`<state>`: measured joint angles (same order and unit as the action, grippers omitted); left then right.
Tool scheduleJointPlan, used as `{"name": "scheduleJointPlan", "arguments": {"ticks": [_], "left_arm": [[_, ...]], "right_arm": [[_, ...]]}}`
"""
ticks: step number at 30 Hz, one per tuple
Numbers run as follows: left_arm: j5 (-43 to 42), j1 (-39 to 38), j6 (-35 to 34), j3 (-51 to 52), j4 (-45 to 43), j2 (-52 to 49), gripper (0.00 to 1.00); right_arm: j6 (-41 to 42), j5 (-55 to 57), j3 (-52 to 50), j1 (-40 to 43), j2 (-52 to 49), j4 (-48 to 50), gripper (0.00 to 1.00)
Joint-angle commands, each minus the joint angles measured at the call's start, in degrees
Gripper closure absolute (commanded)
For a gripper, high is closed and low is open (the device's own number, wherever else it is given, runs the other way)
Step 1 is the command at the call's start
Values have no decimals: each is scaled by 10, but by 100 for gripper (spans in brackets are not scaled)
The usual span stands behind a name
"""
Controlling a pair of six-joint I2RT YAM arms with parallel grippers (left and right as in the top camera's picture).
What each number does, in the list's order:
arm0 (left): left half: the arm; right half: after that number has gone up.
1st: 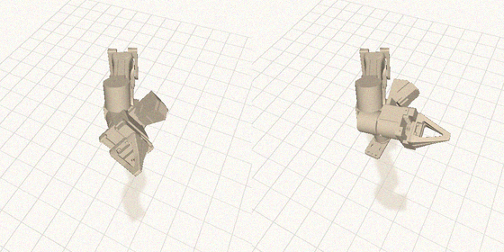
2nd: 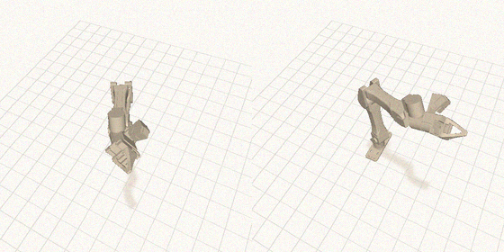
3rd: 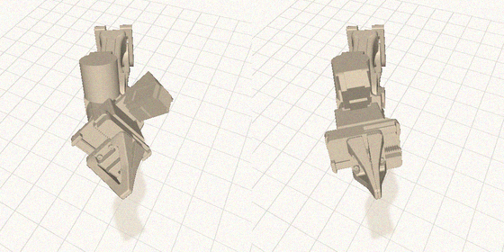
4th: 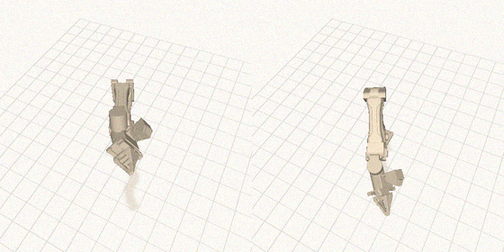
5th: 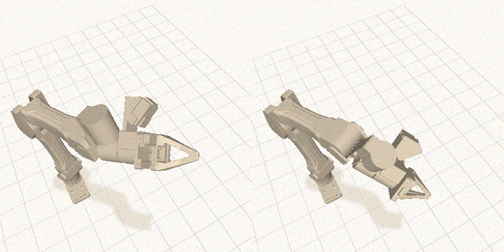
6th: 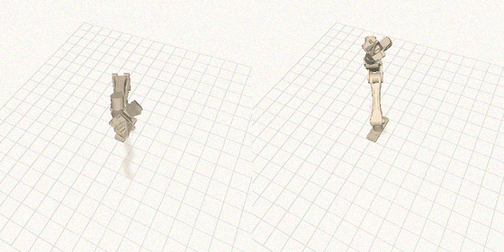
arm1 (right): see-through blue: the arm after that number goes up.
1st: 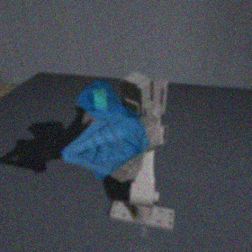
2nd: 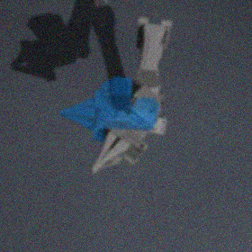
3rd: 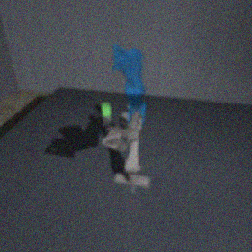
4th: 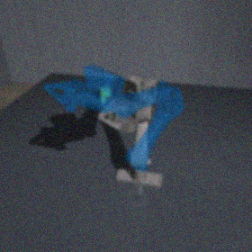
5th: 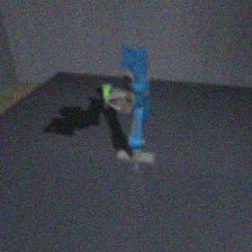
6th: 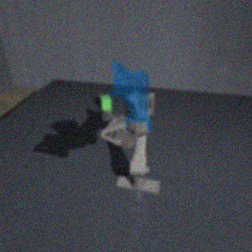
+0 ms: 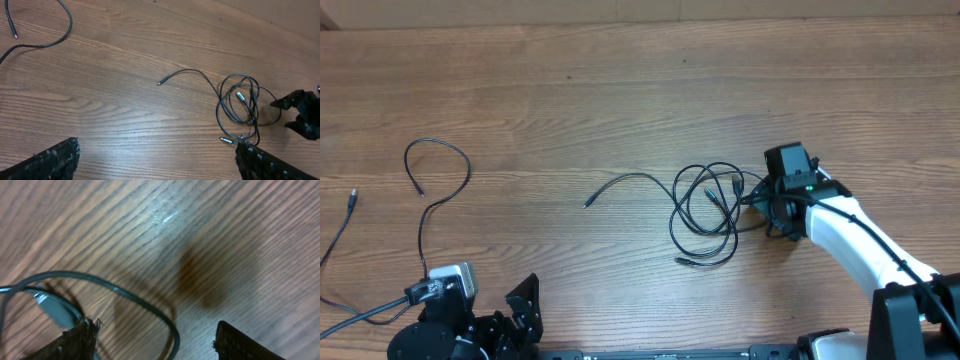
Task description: Untangle cables
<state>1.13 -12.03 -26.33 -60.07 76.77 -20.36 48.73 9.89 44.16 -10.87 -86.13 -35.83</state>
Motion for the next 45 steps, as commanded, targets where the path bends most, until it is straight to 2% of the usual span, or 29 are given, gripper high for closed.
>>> {"name": "scheduleJointPlan", "arguments": {"ticks": [1,6,8,9,13,18,21,23,28,34,38,45], "left_arm": [[8,-3,15,-1,0,2,1],[8,-3,15,-1,0,2,1],[8,-3,15,-1,0,2,0],[8,-3,15,-1,0,2,0],[8,-3,15,-1,0,2,0],[8,-3,15,-1,0,2,1],[8,-3,15,-1,0,2,1],[8,-3,15,-1,0,2,0],[8,-3,15,-1,0,2,1],[8,-3,15,-1,0,2,1],[8,-3,15,-1,0,2,1],[8,-3,15,-1,0,2,0]], "right_arm": [[-12,21,-38,1,2,39,36],[-12,21,-82,1,2,102,55],[-12,21,-95,1,2,123,74],[-13,21,-94,1,2,131,95],[-84,-1,-45,1,18,102,96],[-187,-36,105,1,85,-8,96],[-265,-117,182,1,119,-35,96],[-333,-215,240,1,155,-26,96],[-360,-313,247,1,183,11,96],[-487,-629,247,1,182,60,96],[-477,-716,254,1,182,105,96],[-453,-631,339,1,182,116,96]]}}
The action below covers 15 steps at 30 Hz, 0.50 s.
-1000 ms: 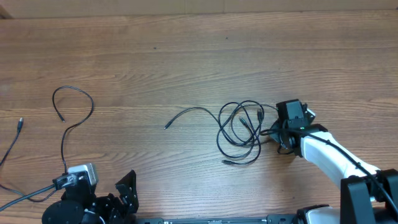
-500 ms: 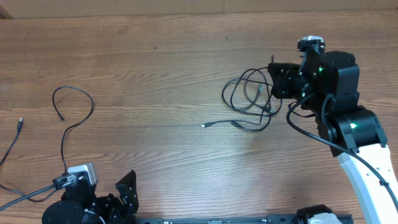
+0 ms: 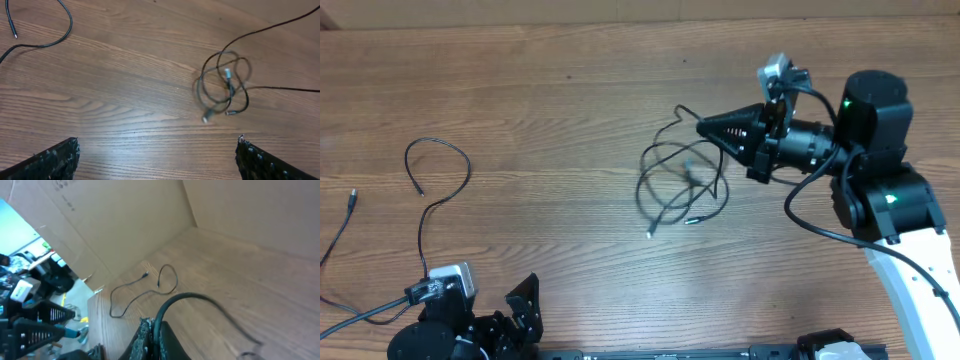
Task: Untangle cables
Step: 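Lift the cable up and away to the upper right with the right gripper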
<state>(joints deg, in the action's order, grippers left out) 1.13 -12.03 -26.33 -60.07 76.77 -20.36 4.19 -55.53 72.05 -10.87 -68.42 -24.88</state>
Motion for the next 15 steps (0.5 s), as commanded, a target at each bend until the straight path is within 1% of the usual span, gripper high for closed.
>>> {"name": "scheduleJointPlan", "arguments": {"ticks": [1,4,5,8,12,15], "left_arm": [[8,-3,15,-1,0,2,1],[8,-3,15,-1,0,2,1],[8,-3,15,-1,0,2,1],[8,-3,15,-1,0,2,1],[8,-3,15,-1,0,2,1],[8,-3,15,-1,0,2,1]], "right_arm": [[-7,36,78,1,5,6,96],[16,95,136,1,2,6,96],[16,128,165,1,0,7,96],[16,190,209,1,-1,21,96],[13,262,219,1,0,75,96],[13,339,219,1,-9,115,96]]}}
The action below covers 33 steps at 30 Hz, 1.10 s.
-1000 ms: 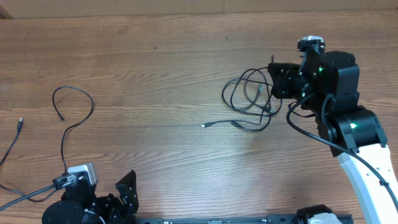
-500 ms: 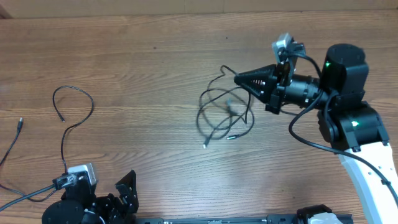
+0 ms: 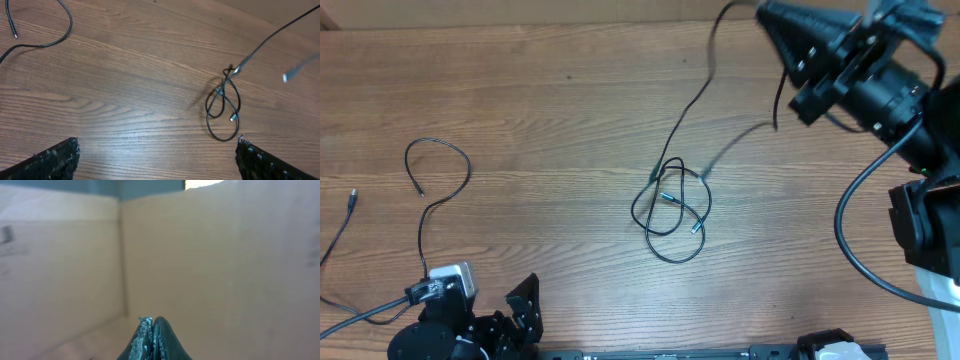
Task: Untangle cables
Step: 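Lift the cable up and away to the upper right with the right gripper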
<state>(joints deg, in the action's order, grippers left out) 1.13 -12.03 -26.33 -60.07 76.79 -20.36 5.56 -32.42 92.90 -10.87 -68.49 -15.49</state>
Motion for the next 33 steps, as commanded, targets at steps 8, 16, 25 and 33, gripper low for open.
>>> {"name": "scheduleJointPlan", "arguments": {"ticks": [8,16,25,33], "left_arm": [[8,-3,15,-1,-1,2,1],[8,-3,15,-1,-1,2,0],[8,-3,15,-1,-1,2,1],[8,-3,15,-1,-1,2,1]], "right_arm": [[-57,240,11,1,-86,6,96],[-203,553,11,21,-140,19,96],[-239,626,11,142,-164,7,96],[-195,332,11,69,-165,15,96]]}}
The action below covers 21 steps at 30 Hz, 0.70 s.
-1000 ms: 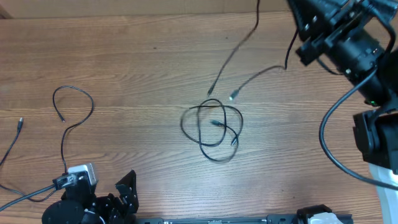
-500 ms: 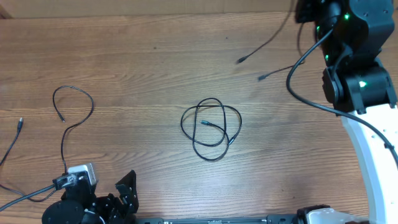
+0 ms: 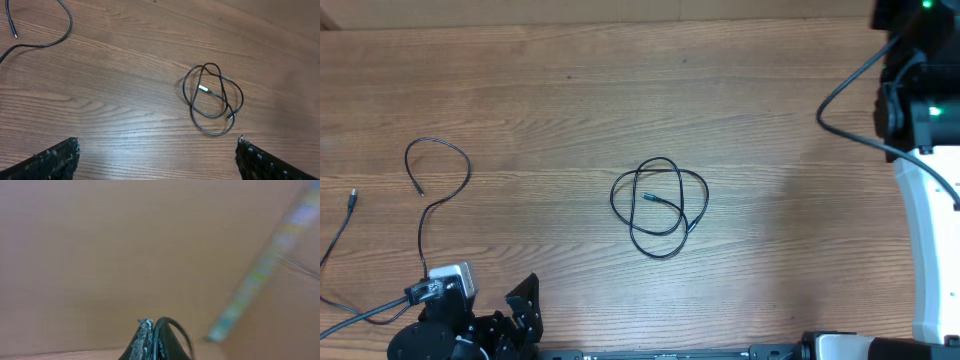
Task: Untangle cables
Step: 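Lift the cable up and away to the upper right with the right gripper, then bring the right gripper back over the table center holding the cable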
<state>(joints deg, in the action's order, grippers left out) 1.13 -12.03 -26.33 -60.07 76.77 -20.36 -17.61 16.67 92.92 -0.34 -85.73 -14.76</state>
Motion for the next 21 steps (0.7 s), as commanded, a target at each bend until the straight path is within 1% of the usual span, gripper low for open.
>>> {"name": "scheduleJointPlan", "arguments": {"ticks": [1,4,6,9,10,12,14,17,19,20,21], "left_arm": [[8,-3,15,-1,0,2,0],[8,-3,15,-1,0,2,1],[8,-3,15,-1,0,2,1],[8,-3,15,-1,0,2,1],[8,-3,15,-1,0,2,0],[8,-3,15,-1,0,2,1],[8,-3,15,-1,0,2,0],[8,-3,15,-1,0,2,1],[8,-3,15,-1,0,2,1],[8,-3,15,-1,0,2,1],[8,-3,15,-1,0,2,1]], "right_arm": [[63,-201,11,-55,3,14,96],[112,-285,11,-104,-13,46,96],[130,-313,11,-143,-28,74,96],[131,-318,11,-199,-48,101,96],[131,-318,11,-235,-62,114,96],[132,-318,11,-266,-84,120,96],[137,-318,11,-282,-115,119,96],[194,-318,11,-284,-183,119,96],[200,-314,11,-281,-238,115,96],[200,-306,11,-280,-252,115,96],[200,-268,11,-279,-278,115,96]]}}
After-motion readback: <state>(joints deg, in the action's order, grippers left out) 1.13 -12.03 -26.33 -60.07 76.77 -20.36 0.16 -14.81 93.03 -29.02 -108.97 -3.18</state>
